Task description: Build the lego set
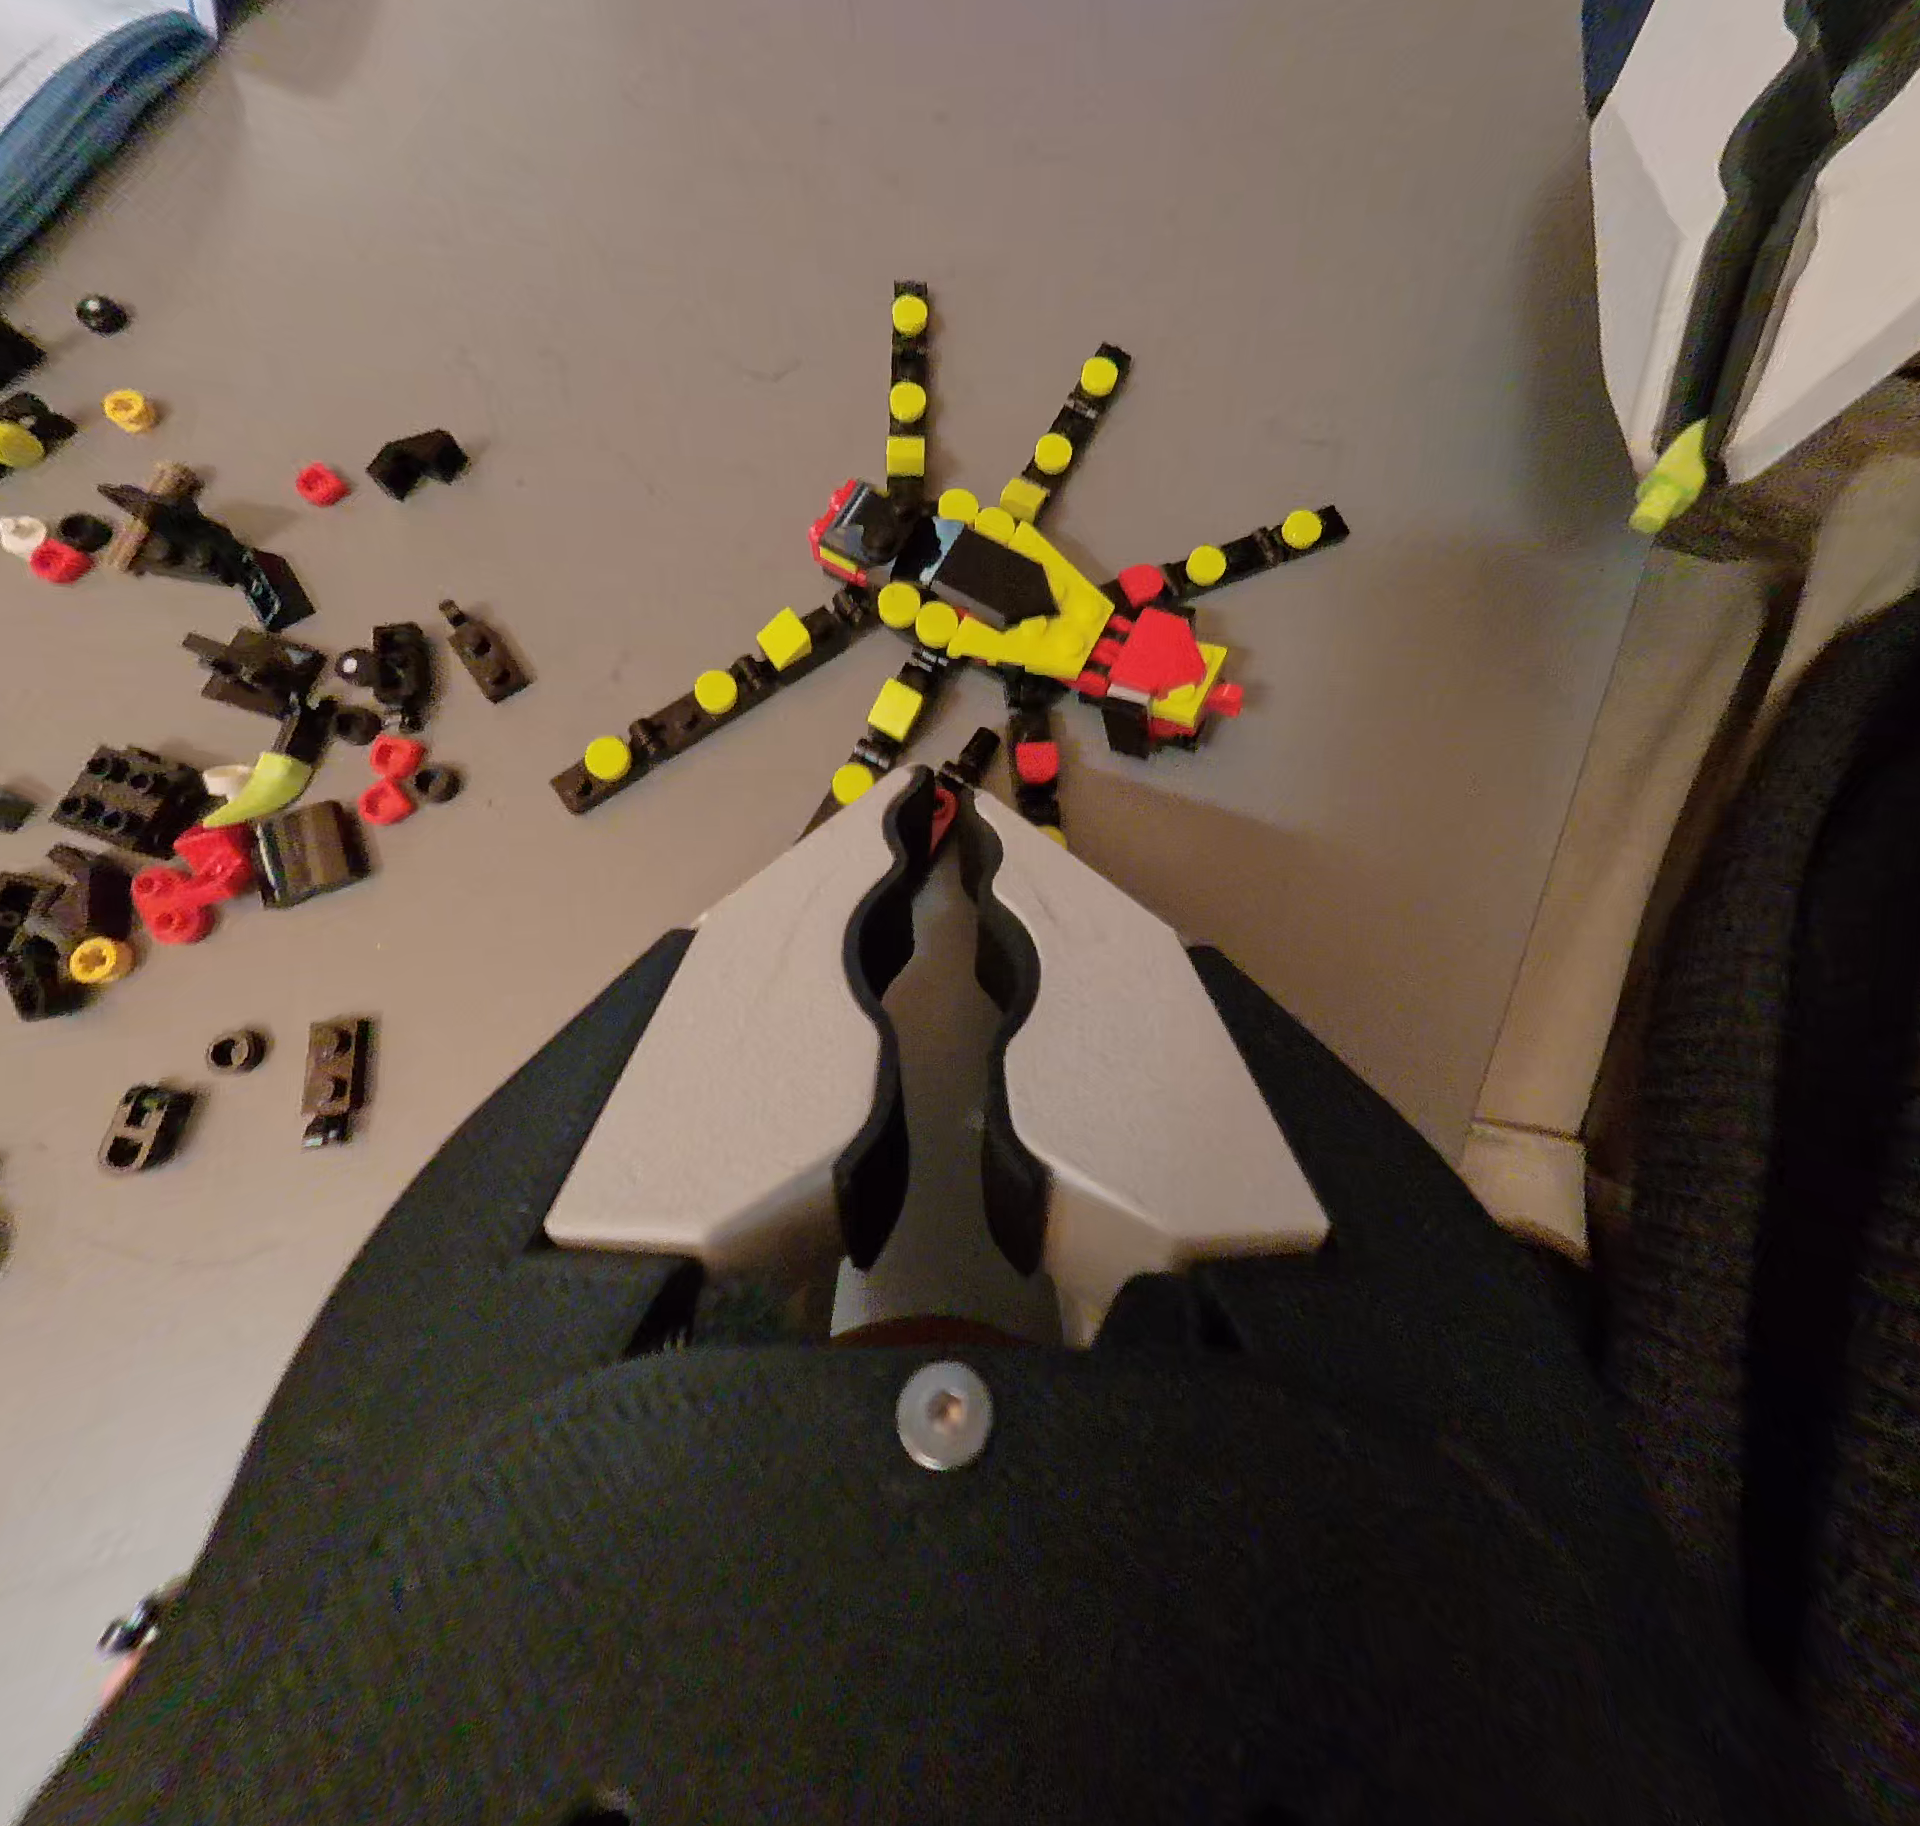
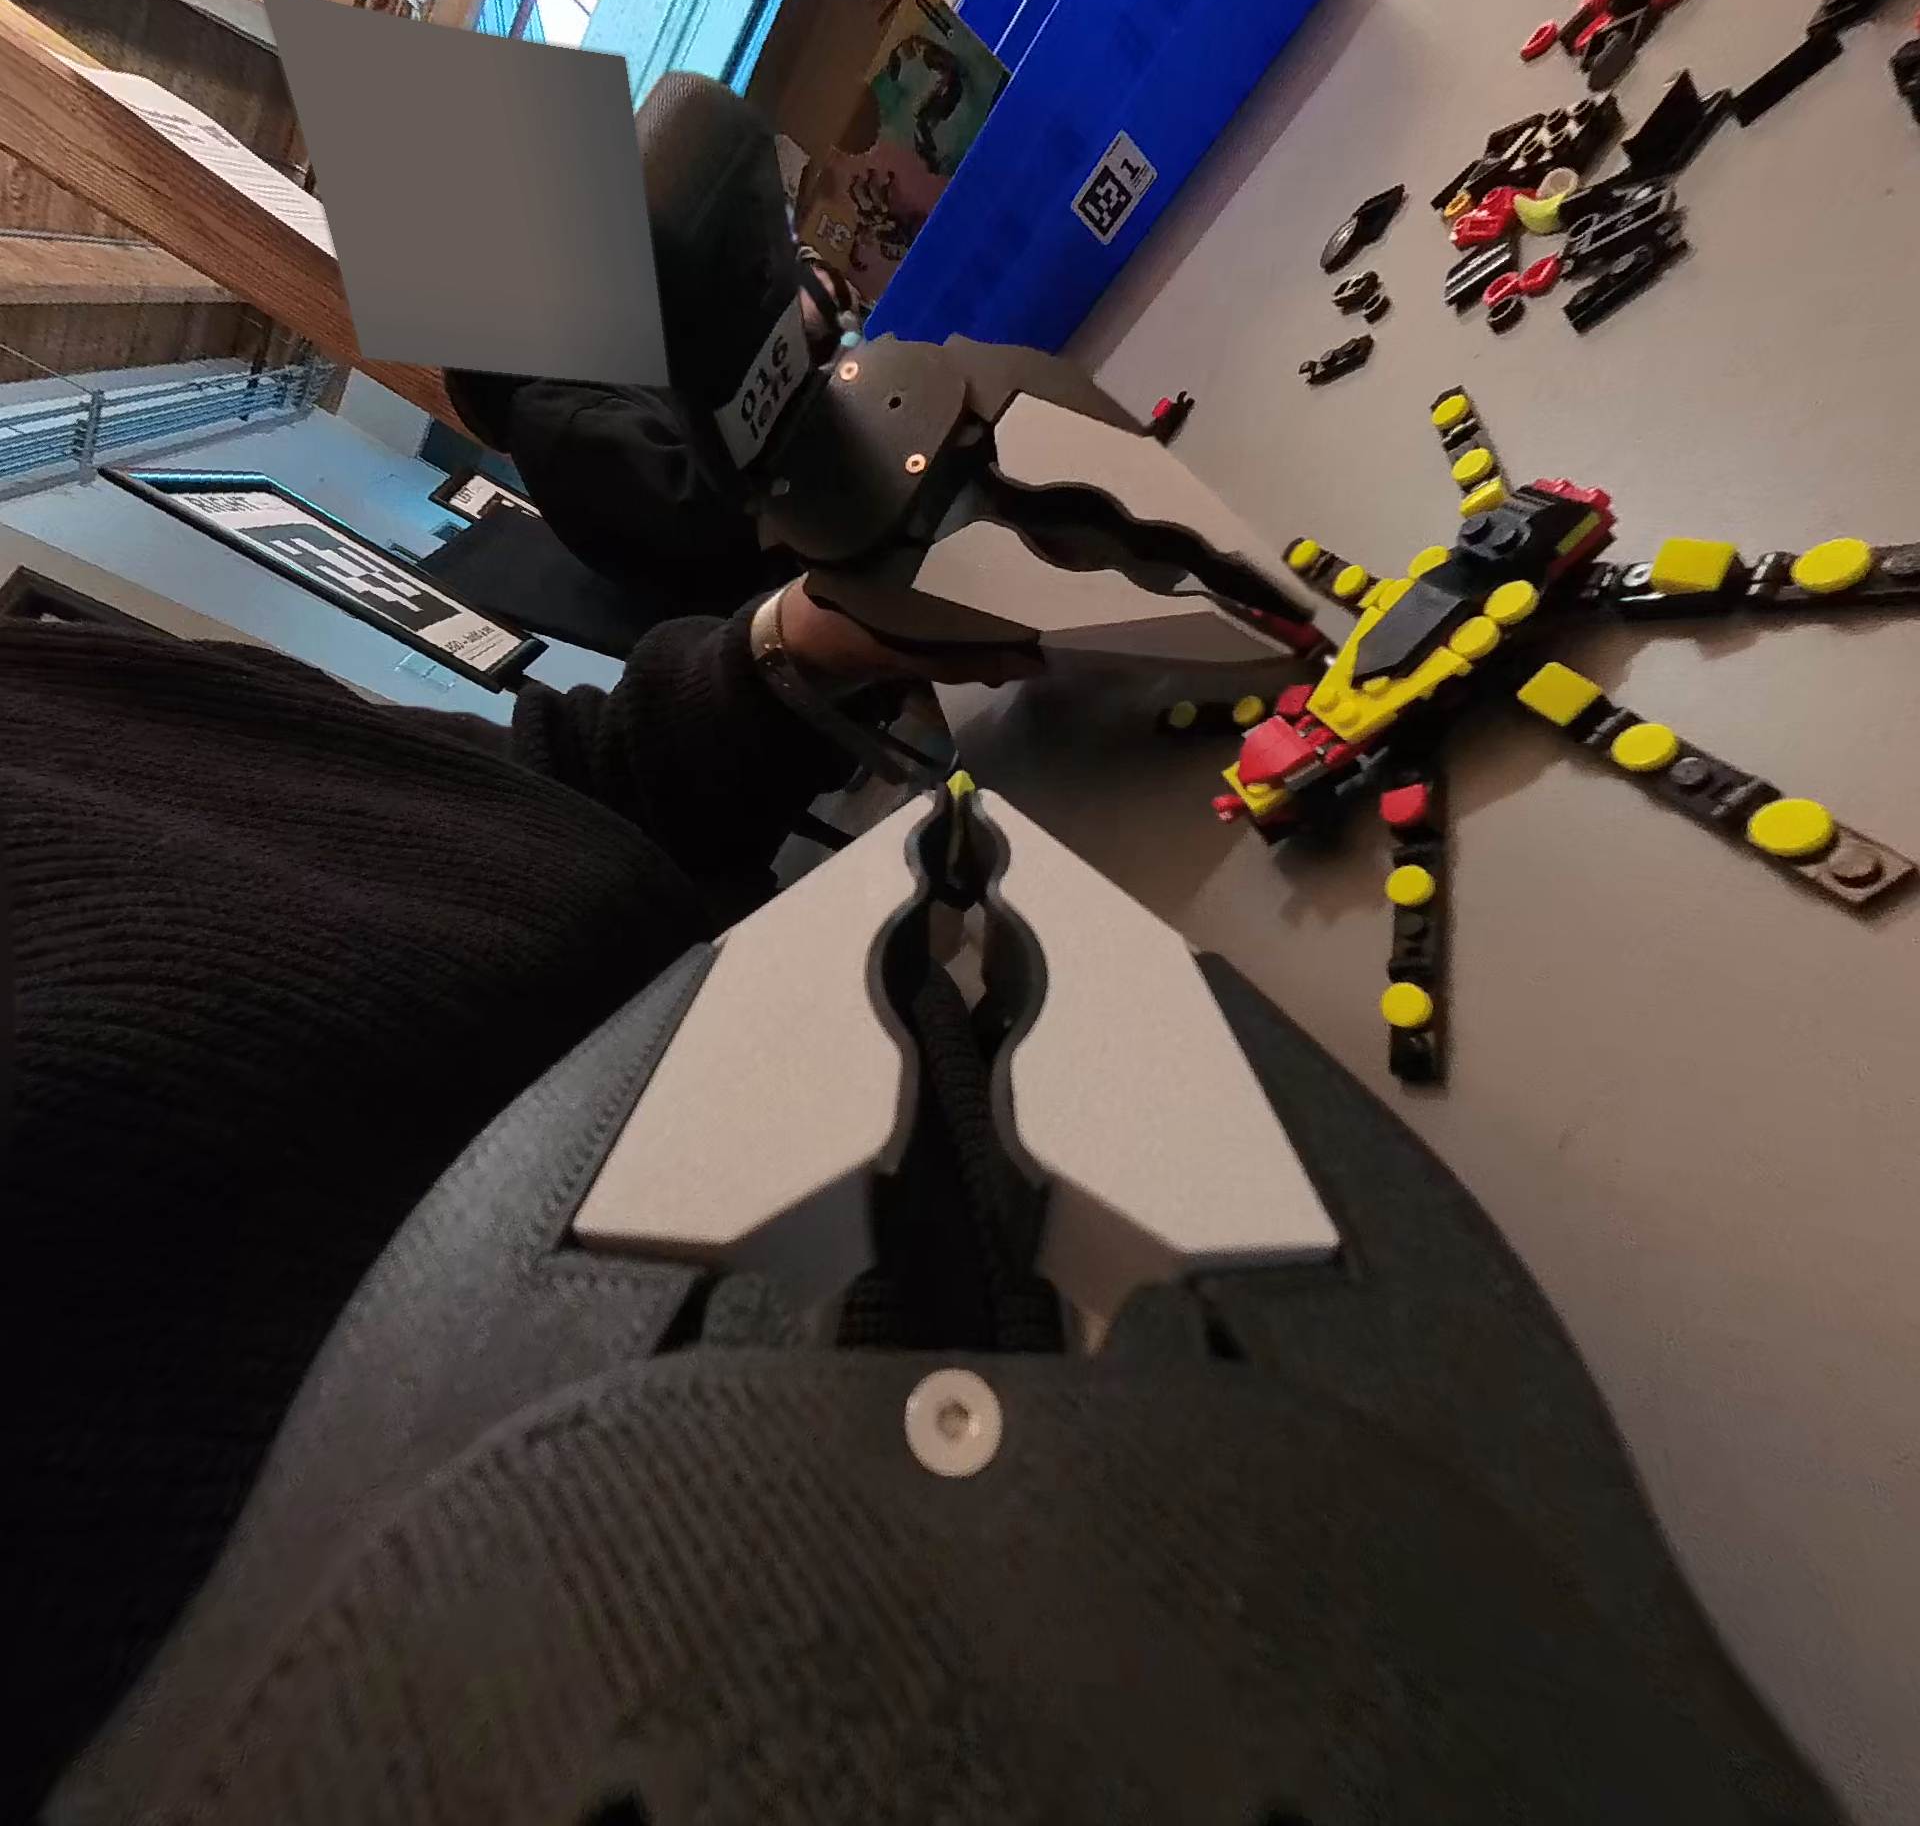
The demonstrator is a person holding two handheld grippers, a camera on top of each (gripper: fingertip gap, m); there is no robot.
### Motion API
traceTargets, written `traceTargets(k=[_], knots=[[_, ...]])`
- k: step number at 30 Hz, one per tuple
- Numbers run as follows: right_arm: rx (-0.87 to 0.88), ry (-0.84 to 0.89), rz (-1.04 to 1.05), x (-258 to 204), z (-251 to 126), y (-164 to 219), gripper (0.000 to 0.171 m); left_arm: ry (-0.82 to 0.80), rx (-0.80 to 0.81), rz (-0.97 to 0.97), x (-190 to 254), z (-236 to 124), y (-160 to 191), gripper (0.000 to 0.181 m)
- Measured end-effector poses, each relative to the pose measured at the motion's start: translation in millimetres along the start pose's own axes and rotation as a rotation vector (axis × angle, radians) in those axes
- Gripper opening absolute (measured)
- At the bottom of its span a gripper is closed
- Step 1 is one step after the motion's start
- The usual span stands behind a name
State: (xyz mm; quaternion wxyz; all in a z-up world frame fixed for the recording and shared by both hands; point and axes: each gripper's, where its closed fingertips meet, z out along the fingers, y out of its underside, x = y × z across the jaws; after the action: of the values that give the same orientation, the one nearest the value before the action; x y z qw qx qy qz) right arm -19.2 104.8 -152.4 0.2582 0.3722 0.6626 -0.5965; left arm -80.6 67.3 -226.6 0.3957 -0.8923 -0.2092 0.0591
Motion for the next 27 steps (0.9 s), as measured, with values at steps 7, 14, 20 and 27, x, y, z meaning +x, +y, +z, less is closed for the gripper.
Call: traceTargets(k=[7, 14, 20, 27], knots=[[0.002, 0.000, 0.008, 2.3, -0.3, -0.3, 0.000, -0.032, -0.127, 0.003, -6.2, -22.2, 20.9, 0.010], [0.002, -0.011, 0.020, 3.2, 0.6, -0.2, 0.000, -0.009, -0.111, 0.034, -9.2, -15.9, 24.2, 0.025], [0.001, -0.019, 0.032, 4.5, 1.2, -0.3, 0.000, 0.036, -0.125, 0.000, -8.8, -18.8, 29.4, 0.013], [0.001, -0.009, 0.023, 5.5, 0.0, -1.1, 0.000, 0.063, -0.107, 0.069, 2.0, -24.9, 22.8, 0.005]])
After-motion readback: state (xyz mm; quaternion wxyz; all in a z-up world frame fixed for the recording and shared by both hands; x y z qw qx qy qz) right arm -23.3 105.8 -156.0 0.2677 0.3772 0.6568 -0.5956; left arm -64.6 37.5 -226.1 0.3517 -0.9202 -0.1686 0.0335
